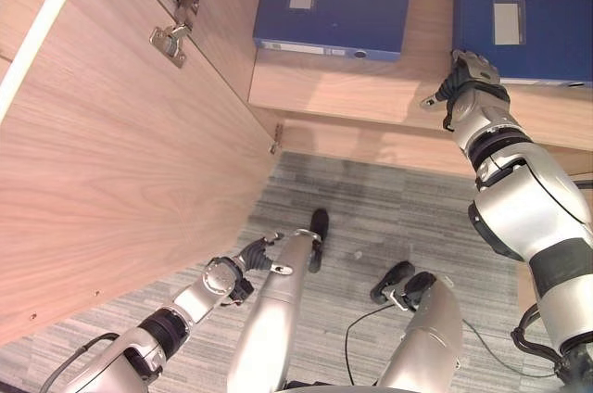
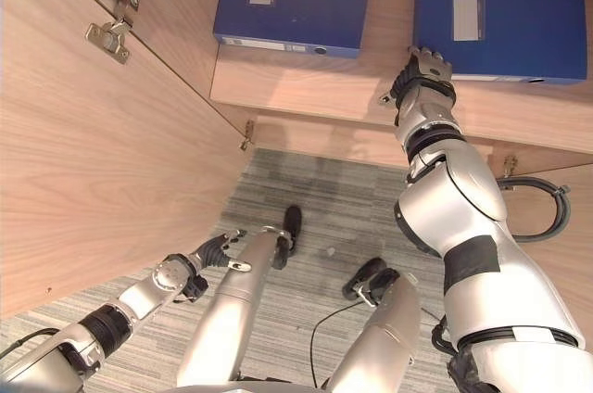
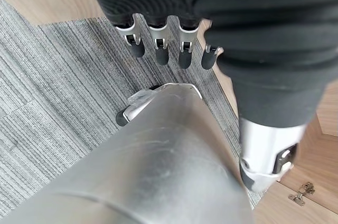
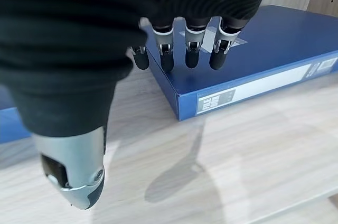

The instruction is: Put the empty folder in the office cabinet

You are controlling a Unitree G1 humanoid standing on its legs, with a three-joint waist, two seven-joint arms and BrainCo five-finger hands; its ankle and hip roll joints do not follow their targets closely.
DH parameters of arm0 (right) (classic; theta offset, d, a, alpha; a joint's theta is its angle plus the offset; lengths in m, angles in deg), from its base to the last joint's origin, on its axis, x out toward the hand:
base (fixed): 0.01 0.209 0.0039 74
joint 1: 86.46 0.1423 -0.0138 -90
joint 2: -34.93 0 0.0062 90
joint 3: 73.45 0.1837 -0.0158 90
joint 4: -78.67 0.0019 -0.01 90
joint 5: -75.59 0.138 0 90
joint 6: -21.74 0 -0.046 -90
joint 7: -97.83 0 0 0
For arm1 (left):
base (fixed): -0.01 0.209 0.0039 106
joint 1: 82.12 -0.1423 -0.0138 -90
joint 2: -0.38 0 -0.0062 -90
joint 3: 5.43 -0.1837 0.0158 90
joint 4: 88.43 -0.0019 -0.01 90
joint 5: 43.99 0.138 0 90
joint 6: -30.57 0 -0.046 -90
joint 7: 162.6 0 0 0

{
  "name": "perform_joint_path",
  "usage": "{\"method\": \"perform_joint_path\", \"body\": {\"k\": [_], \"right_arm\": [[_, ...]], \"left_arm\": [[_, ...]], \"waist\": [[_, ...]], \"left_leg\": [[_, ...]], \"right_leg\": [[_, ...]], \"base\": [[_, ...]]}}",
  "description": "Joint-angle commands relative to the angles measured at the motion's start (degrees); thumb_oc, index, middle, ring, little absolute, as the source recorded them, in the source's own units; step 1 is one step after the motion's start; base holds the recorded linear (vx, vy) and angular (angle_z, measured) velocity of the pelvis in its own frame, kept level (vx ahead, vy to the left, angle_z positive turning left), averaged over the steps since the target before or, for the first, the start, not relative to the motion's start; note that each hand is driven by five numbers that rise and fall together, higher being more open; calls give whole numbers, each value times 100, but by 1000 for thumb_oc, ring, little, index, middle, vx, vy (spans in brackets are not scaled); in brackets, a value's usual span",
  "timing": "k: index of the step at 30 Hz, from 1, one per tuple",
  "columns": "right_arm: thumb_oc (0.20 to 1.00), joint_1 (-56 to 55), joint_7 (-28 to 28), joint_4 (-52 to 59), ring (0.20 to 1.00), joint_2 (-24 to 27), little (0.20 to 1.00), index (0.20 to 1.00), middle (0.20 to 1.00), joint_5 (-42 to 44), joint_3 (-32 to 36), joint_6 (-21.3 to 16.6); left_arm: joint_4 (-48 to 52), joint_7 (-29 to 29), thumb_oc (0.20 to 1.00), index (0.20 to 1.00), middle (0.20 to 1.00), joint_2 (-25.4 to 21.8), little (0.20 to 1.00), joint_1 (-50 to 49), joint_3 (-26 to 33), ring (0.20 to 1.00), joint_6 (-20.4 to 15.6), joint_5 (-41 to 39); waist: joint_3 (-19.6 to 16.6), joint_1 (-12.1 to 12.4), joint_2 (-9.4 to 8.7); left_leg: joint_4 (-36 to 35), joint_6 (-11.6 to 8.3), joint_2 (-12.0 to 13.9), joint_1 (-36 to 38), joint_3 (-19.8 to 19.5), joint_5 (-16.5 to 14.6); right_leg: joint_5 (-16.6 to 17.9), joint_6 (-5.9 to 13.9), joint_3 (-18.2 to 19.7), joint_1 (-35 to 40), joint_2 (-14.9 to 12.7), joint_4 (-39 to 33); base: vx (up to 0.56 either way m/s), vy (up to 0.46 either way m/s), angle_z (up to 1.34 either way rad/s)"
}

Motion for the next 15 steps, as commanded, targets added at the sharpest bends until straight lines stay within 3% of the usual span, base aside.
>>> {"method": "perform_joint_path", "body": {"k": [1, 15], "right_arm": [[1000, 608, -270, -111, 1000, 270, 1000, 1000, 1000, 232, -138, -69], [1000, 995, -549, -79, 1000, 845, 1000, 1000, 1000, 596, -69, -132]], "left_arm": [[-138, 6, 1000, 1000, 1000, 114, 1000, -121, -68, 1000, -150, 6], [-146, -100, 1000, 1000, 1000, 42, 1000, -249, -217, 1000, -213, 117]], "waist": [[-13, -8, 156], [-130, 136, 173]], "left_leg": [[-474, 427, -50, 587, 366, -894], [-530, 443, -80, 766, 323, -920]], "right_leg": [[1292, 123, 44, -914, 69, -347], [1321, 182, 48, -897, -71, -258]], "base": [[0, 0, 0], [6, 1, 3]]}}
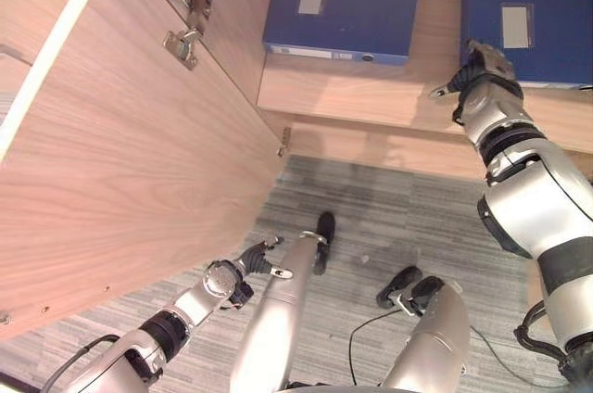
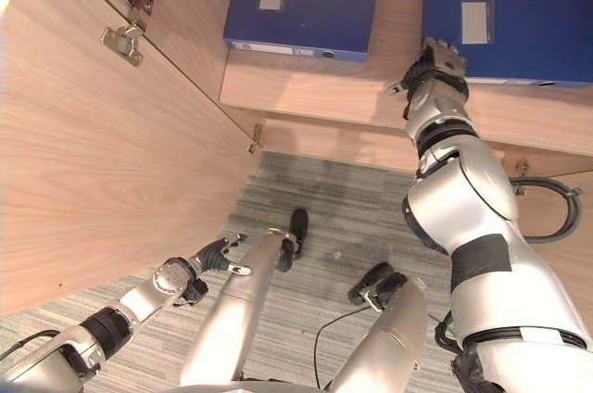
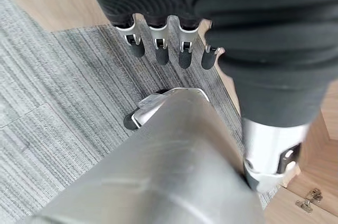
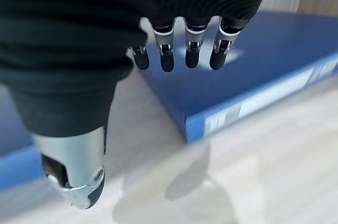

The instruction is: Put the empty folder in the office cabinet

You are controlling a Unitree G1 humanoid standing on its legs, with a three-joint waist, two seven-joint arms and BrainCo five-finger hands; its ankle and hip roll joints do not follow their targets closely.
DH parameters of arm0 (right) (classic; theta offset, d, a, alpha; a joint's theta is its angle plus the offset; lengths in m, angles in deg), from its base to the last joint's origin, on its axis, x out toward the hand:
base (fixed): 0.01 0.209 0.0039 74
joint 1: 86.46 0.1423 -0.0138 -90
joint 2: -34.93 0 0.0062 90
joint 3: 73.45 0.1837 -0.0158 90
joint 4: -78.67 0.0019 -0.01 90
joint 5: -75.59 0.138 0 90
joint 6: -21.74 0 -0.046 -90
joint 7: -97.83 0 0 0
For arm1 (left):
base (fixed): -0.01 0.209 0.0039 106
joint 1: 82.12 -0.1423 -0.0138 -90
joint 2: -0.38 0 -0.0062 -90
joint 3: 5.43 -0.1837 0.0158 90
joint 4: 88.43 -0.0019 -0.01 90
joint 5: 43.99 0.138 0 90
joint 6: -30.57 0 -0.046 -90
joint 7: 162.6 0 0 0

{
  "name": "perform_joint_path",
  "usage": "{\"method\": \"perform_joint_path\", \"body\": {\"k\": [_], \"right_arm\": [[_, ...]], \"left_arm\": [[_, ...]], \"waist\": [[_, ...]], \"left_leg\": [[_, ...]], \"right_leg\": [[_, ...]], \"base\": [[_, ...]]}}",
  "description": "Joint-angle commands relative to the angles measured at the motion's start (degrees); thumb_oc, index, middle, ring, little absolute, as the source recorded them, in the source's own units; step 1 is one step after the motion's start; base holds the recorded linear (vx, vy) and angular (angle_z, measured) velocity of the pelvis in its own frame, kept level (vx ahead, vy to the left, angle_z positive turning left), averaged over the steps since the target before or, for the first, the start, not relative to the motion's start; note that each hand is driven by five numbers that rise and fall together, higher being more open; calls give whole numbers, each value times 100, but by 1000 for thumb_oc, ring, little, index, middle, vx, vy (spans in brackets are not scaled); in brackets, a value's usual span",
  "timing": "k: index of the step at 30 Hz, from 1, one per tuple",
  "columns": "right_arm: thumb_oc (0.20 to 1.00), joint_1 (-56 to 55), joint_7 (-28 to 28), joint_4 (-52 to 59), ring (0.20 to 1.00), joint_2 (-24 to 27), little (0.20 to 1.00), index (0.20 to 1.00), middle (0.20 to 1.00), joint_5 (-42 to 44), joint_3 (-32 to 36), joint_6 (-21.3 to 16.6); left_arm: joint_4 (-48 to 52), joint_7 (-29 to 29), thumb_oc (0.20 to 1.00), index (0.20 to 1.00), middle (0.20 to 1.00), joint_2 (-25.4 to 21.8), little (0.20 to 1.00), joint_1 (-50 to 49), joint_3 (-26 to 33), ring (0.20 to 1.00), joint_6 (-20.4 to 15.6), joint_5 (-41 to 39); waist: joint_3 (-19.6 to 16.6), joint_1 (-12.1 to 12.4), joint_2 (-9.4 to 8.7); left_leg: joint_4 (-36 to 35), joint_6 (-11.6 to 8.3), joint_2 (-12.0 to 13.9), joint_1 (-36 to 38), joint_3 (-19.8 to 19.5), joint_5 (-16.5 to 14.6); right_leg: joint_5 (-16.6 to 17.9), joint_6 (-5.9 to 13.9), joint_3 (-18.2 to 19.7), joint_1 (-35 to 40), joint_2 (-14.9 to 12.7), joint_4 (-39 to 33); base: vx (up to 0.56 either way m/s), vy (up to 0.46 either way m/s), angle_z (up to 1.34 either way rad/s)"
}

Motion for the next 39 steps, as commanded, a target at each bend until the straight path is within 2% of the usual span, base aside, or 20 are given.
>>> {"method": "perform_joint_path", "body": {"k": [1, 6, 7, 12, 18, 21, 22, 26, 30, 35, 36, 37, 39], "right_arm": [[1000, 776, -332, -80, 1000, 457, 1000, 1000, 1000, 139, -278, -104], [1000, 734, -397, -56, 1000, 715, 1000, 1000, 1000, 24, -277, -114], [1000, -104, -708, 291, 1000, 768, 1000, 1000, 1000, -56, -92, -196], [1000, -721, -899, 806, 1000, 333, 1000, 1000, 1000, -506, 159, -270], [1000, -1290, -1029, 707, 1000, 9, 1000, 1000, 1000, -553, 452, -344], [1000, -2083, -1221, 846, 1000, -611, 1000, 1000, 1000, -646, 685, -324], [1000, -2088, -1222, 849, 1000, -613, 1000, 1000, 1000, -647, 685, -321], [1000, -2743, -1142, 959, 1000, -1149, 1000, 1000, 1000, -736, 790, -388], [1000, -3141, -1046, 1036, 1000, -1288, 1000, 1000, 1000, -746, 843, -465], [1000, -3885, -761, 1096, 1000, -1541, 1000, 1000, 1000, -851, 838, -595], [1000, -3888, -761, 1097, 1000, -1541, 1000, 1000, 1000, -851, 837, -594], [1000, -4105, -652, 1096, 1000, -1586, 1000, 1000, 1000, -842, 858, -627], [1000, -4399, -536, 1050, 1000, -1643, 1000, 1000, 1000, -885, 882, -646]], "left_arm": [[-57, -86, 1000, 1000, 1000, 20, 1000, -158, -136, 1000, -147, 113], [-69, -184, 1000, 1000, 1000, 45, 1000, -178, -251, 1000, -185, 204], [-57, -69, 1000, 1000, 1000, 152, 1000, -303, -27, 1000, -243, 186], [-355, 170, 1000, 1000, 1000, 353, 1000, -479, 299, 1000, -359, 244], [-696, 305, 1000, 1000, 1000, 492, 1000, -593, 391, 1000, -428, 312], [-980, 437, 1000, 1000, 1000, 675, 1000, -752, 504, 1000, -437, 322], [-981, 437, 1000, 1000, 1000, 675, 1000, -756, 505, 1000, -440, 323], [-1422, 615, 1000, 1000, 1000, 842, 1000, -936, 731, 1000, -520, 336], [-1665, 654, 1000, 1000, 1000, 923, 1000, -1094, 887, 1000, -539, 393], [-2130, 622, 1000, 1000, 1000, 1093, 1000, -1429, 1285, 1000, -507, 552], [-2130, 622, 1000, 1000, 1000, 1094, 1000, -1432, 1285, 1000, -508, 553], [-2324, 606, 1000, 1000, 1000, 1143, 1000, -1527, 1482, 1000, -475, 584], [-2482, 588, 1000, 1000, 1000, 1196, 1000, -1650, 1671, 1000, -458, 661]], "waist": [[-21, 104, 7], [-99, 175, 12], [-29, 44, 28], [8, -185, -17], [-67, -335, -96], [-119, -516, -138], [-114, -519, -131], [-221, -769, -136], [-339, -864, -131], [-704, -925, -166], [-701, -926, -162], [-840, -927, -206], [-949, -924, -224]], "left_leg": [[-526, 433, 0, 766, 318, -926], [-592, 433, -44, 1002, 263, -964], [-596, 440, -26, 1081, 302, -979], [-685, 460, 24, 1229, 377, -967], [-960, 406, 40, 1582, 324, -928], [-1423, 343, 55, 2005, 255, -777], [-1438, 341, 58, 2023, 248, -769], [-2322, 179, 159, 2639, 168, -406], [-2779, 64, 233, 2967, 97, -171], [-3422, -209, 436, 3393, 79, 201], [-3429, -211, 439, 3402, 76, 205], [-3539, -286, 510, 3524, 72, 275], [-3668, -353, 592, 3668, 81, 350]], "right_leg": [[1318, 179, 100, -904, 90, -374], [1329, 214, 136, -765, 62, -401], [1390, 271, 212, -747, 90, -391], [1514, 245, 292, -662, 141, -508], [1702, 325, 199, -351, 209, -812], [1955, 447, 90, 32, 413, -1257], [1962, 447, 76, 57, 419, -1274], [2199, 597, -230, 668, 784, -2003], [2171, 599, -390, 990, 1009, -2347], [1951, 479, -641, 1772, 1587, -3303], [1955, 478, -647, 1784, 1594, -3314], [1886, 461, -697, 2021, 1755, -3583], [1839, 440, -737, 2221, 1905, -3781]], "base": [[0, 0, 0], [12, 9, 0], [6, 64, 3], [-13, 42, -11], [19, -4, -6], [27, 6, -5], [21, -20, -40], [24, -46, -30], [35, -71, -6], [48, -126, -11], [74, -135, -13], [83, -127, -12], [84, -128, -7]]}}
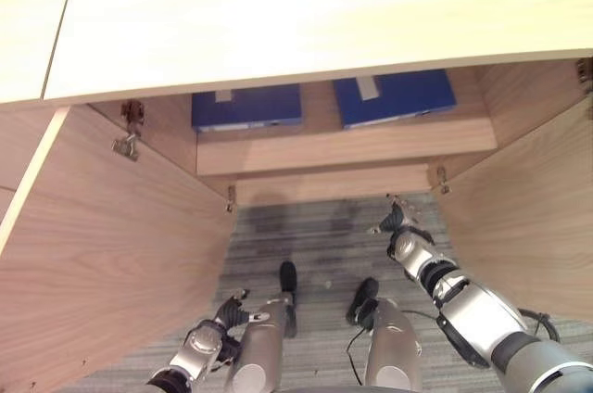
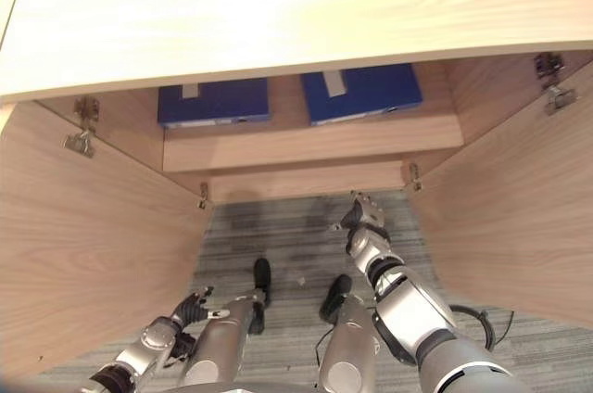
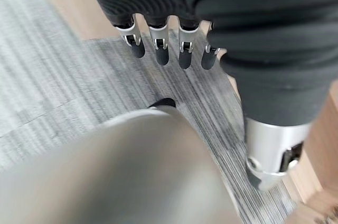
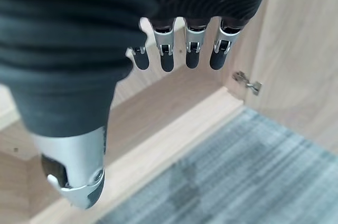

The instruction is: Put the empty folder in the office cabinet

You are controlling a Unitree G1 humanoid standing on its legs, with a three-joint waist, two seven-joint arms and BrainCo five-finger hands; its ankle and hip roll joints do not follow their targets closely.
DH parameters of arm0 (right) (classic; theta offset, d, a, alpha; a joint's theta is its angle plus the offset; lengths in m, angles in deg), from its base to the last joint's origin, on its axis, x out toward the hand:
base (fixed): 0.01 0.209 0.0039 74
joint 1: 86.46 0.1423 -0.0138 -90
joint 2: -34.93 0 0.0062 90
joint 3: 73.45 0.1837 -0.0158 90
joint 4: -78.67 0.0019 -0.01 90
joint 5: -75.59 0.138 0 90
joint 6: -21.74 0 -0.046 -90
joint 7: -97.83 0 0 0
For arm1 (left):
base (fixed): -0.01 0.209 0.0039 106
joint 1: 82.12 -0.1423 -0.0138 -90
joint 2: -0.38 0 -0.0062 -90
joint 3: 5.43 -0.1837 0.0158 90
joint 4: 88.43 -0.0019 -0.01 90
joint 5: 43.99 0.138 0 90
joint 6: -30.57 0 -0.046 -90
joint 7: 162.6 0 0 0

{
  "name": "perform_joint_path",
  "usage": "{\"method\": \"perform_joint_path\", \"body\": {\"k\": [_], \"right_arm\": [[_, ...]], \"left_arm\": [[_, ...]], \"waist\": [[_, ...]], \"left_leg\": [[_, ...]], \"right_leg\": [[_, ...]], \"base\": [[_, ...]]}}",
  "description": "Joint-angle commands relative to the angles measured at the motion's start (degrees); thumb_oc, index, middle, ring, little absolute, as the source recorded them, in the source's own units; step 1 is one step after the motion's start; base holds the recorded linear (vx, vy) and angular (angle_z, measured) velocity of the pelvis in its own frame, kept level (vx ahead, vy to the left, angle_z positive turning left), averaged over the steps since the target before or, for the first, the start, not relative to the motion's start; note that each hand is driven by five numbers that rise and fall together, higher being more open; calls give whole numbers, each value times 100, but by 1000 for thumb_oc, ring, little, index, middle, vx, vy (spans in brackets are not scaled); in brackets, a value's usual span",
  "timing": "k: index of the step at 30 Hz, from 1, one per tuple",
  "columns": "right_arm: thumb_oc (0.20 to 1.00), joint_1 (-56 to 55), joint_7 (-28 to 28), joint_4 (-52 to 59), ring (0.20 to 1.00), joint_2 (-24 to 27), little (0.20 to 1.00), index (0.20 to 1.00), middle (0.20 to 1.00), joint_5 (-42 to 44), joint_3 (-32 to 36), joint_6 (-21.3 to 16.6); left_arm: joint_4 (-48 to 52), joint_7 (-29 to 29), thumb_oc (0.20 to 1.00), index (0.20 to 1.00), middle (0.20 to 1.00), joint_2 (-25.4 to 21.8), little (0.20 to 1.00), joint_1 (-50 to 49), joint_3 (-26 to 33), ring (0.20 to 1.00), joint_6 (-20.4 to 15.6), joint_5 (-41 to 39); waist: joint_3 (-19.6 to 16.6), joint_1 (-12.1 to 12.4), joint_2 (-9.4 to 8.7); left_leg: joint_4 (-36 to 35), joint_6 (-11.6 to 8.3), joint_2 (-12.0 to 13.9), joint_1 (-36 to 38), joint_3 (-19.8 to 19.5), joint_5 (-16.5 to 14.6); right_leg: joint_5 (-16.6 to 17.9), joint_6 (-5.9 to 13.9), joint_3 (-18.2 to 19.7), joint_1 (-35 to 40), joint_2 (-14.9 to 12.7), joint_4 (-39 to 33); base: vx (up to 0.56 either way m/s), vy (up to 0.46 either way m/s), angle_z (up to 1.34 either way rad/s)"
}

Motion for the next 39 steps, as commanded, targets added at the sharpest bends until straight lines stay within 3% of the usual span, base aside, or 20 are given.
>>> {"method": "perform_joint_path", "body": {"k": [1, 11, 15, 19, 22, 32, 39], "right_arm": [[1000, 151, 142, -171, 1000, 34, 1000, 1000, 1000, -191, -60, -165], [1000, -913, 582, -434, 1000, -38, 1000, 1000, 1000, -43, 349, -159], [1000, -1415, 697, -615, 1000, 43, 1000, 1000, 1000, 441, 864, -189], [1000, -1642, 842, -865, 1000, 142, 1000, 1000, 1000, 837, 1316, -138], [1000, -1905, 1045, -912, 1000, 363, 1000, 1000, 1000, 1594, 1976, -199], [1000, -2252, 1360, -1125, 1000, 555, 1000, 1000, 1000, 2060, 2590, -132], [1000, -2360, 1452, -1274, 1000, 832, 1000, 1000, 1000, 2122, 2949, -61]], "left_arm": [[-228, -7, 1000, 1000, 1000, 77, 1000, -77, 145, 1000, -57, 299], [-990, 51, 1000, 1000, 1000, 317, 1000, -351, 813, 1000, 41, 518], [-1302, 14, 1000, 1000, 1000, 483, 1000, -490, 1183, 1000, 95, 459], [-1479, -51, 1000, 1000, 1000, 570, 1000, -611, 1315, 1000, 142, 693], [-1721, -107, 1000, 1000, 1000, 686, 1000, -612, 1507, 1000, 193, 838], [-2032, -201, 1000, 1000, 1000, 758, 1000, -563, 1615, 1000, 292, 1076], [-2187, -272, 1000, 1000, 1000, 813, 1000, -423, 1540, 1000, 320, 1204]], "waist": [[-207, 62, -6], [-530, 187, -123], [-687, 220, -211], [-870, 320, -157], [-918, 297, -112], [-1105, -10, -166], [-1168, -193, -83]], "left_leg": [[-105, 152, -51, 368, 122, -698], [-374, -98, 112, 846, -42, -564], [82, -148, 67, 982, -37, -926], [333, -113, -170, 1171, -133, -1211], [377, -8, -661, 1248, -540, -1414], [-274, 138, -812, 1597, -421, -1179], [-518, 319, -863, 1882, -180, -1128]], "right_leg": [[832, 383, -125, -124, 273, -503], [578, 320, -341, 665, 607, -1001], [515, 185, -359, 1239, 824, -1632], [469, 138, -241, 1592, 844, -1797], [442, 133, -152, 1638, 844, -1669], [665, 235, -67, 1488, 830, -1589], [743, 271, 85, 1378, 605, -1451]], "base": [[86, -120, -7], [71, -110, 10], [110, -111, 34], [113, 40, 12], [44, 126, -6], [-28, 91, -38], [-57, 90, -36]]}}
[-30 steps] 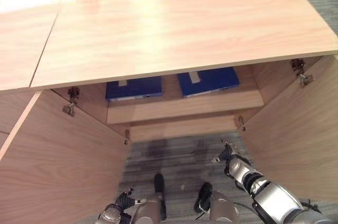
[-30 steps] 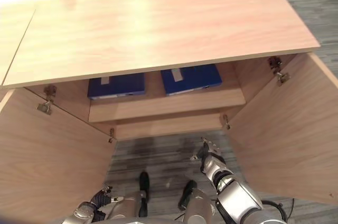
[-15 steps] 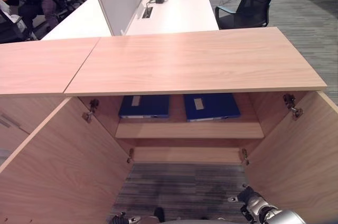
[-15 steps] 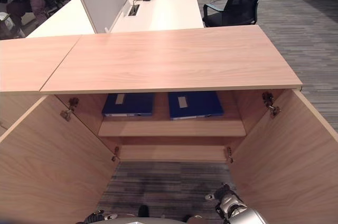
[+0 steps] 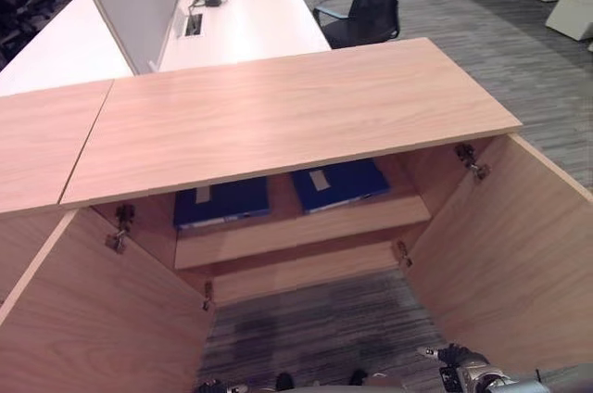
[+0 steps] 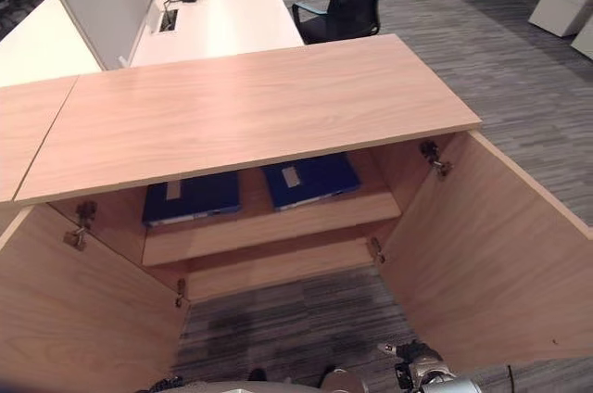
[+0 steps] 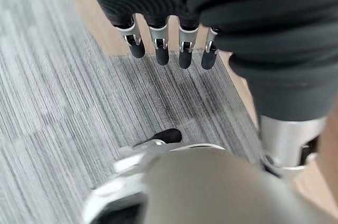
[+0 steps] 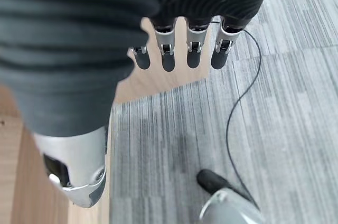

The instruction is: Put the empty folder in the office cabinet

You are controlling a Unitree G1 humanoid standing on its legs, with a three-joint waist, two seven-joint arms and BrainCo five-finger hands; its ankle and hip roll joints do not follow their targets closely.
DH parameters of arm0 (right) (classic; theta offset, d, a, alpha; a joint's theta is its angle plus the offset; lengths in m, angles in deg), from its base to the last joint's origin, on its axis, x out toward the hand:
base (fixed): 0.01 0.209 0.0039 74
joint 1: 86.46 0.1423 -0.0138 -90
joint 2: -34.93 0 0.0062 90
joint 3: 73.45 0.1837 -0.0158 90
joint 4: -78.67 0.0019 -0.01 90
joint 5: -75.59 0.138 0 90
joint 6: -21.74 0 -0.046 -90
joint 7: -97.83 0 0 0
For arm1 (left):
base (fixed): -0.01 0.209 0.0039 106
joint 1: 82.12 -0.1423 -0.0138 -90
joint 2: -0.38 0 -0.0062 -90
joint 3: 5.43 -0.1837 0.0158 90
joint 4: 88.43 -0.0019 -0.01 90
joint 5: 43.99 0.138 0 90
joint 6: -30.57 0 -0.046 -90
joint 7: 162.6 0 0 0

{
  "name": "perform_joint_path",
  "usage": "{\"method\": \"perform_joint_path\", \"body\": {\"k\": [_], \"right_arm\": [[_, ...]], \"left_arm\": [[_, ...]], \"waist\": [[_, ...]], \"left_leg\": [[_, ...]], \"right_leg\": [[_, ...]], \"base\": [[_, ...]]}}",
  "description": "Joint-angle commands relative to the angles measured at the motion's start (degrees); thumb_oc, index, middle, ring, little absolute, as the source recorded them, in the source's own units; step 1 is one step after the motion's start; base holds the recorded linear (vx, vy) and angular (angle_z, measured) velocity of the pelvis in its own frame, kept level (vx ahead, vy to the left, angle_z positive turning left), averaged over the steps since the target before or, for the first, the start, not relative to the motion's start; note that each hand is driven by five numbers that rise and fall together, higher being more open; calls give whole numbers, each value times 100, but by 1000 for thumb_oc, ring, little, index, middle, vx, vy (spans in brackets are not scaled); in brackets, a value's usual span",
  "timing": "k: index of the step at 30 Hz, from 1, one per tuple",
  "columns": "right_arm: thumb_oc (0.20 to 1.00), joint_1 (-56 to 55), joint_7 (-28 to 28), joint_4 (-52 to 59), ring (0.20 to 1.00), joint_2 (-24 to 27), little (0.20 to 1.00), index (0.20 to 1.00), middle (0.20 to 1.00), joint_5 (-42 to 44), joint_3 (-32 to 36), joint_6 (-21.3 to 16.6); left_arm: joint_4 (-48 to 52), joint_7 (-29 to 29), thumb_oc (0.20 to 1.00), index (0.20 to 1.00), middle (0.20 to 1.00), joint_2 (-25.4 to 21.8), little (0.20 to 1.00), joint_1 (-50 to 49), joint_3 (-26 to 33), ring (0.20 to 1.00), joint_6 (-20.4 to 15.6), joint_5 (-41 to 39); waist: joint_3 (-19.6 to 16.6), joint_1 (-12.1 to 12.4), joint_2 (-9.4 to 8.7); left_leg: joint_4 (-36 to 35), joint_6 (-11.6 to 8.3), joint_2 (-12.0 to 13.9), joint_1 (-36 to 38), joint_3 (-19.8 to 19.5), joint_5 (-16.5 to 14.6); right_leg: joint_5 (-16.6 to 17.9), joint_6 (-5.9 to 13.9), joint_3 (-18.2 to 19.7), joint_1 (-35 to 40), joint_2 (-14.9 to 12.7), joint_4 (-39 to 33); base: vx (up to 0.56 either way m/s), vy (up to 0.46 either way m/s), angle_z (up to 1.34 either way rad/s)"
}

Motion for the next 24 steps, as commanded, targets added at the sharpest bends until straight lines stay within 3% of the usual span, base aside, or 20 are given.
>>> {"method": "perform_joint_path", "body": {"k": [1, 3, 4, 5, 6, 8, 11, 16, 24], "right_arm": [[1000, 218, 48, -532, 1000, 285, 1000, 1000, 1000, 293, 155, 45], [1000, 205, 78, -576, 1000, 316, 1000, 1000, 1000, 303, 228, 55], [1000, 152, 57, -732, 1000, 357, 1000, 1000, 1000, 324, 372, 97], [1000, 109, 80, -769, 1000, 402, 1000, 1000, 1000, 317, 438, 107], [1000, 105, 83, -767, 1000, 405, 1000, 1000, 1000, 315, 440, 107], [1000, -19, 77, -836, 1000, 549, 1000, 1000, 1000, 343, 678, 132], [1000, -54, 29, -862, 1000, 615, 1000, 1000, 1000, 360, 837, 135], [1000, -106, -39, -826, 1000, 624, 1000, 1000, 1000, 477, 971, 123], [1000, 72, -250, -492, 1000, 948, 1000, 1000, 1000, 745, 1050, -38]], "left_arm": [[-157, -59, 1000, 1000, 1000, 116, 1000, -7, 168, 1000, 1, 157], [-196, -82, 1000, 1000, 1000, 120, 1000, 7, 189, 1000, -6, 154], [-258, -78, 1000, 1000, 1000, 122, 1000, 0, 231, 1000, 51, 237], [-278, -76, 1000, 1000, 1000, 92, 1000, -36, 273, 1000, 76, 265], [-276, -76, 1000, 1000, 1000, 94, 1000, -39, 272, 1000, 77, 267], [-359, -120, 1000, 1000, 1000, 59, 1000, -134, 391, 1000, 100, 243], [-495, -105, 1000, 1000, 1000, 35, 1000, -205, 445, 1000, 88, 272], [-625, -38, 1000, 1000, 1000, 14, 1000, -181, 549, 1000, 99, 246], [-519, 133, 1000, 1000, 1000, -75, 1000, -44, 633, 1000, 18, 50]], "waist": [[102, 26, -18], [146, 63, -19], [159, 70, 20], [179, 66, 58], [184, 75, 57], [169, 75, 97], [162, 70, 100], [117, 18, -73], [80, -171, -141]], "left_leg": [[127, 245, -541, -92, -391, -559], [162, 253, -514, -93, -285, -569], [123, 284, -399, -33, 62, -545], [43, 287, -330, 29, 226, -513], [27, 291, -337, 46, 234, -509], [-276, 325, -290, 173, 425, -413], [-390, 304, -249, 213, 524, -390], [-554, 154, -225, 253, 607, -264], [-520, 49, -43, 176, 620, -258]], "right_leg": [[707, 350, -549, 63, -104, -530], [703, 354, -683, 18, -180, -419], [700, 395, -1106, 133, -399, -383], [704, 436, -1210, 195, -560, -291], [698, 444, -1195, 190, -571, -267], [791, 619, -1083, 296, -967, 27], [942, 752, -1156, 367, -1221, 95], [1019, 771, -1485, 517, -1021, -434], [1123, 739, -1476, 426, -861, -620]], "base": [[-85, 44, -49], [-83, 11, -51], [-105, -2, -61], [-116, 3, -91], [-87, 5, -100], [-53, 1, -92], [-25, -56, -59], [43, -131, -32], [49, -115, -9]]}}
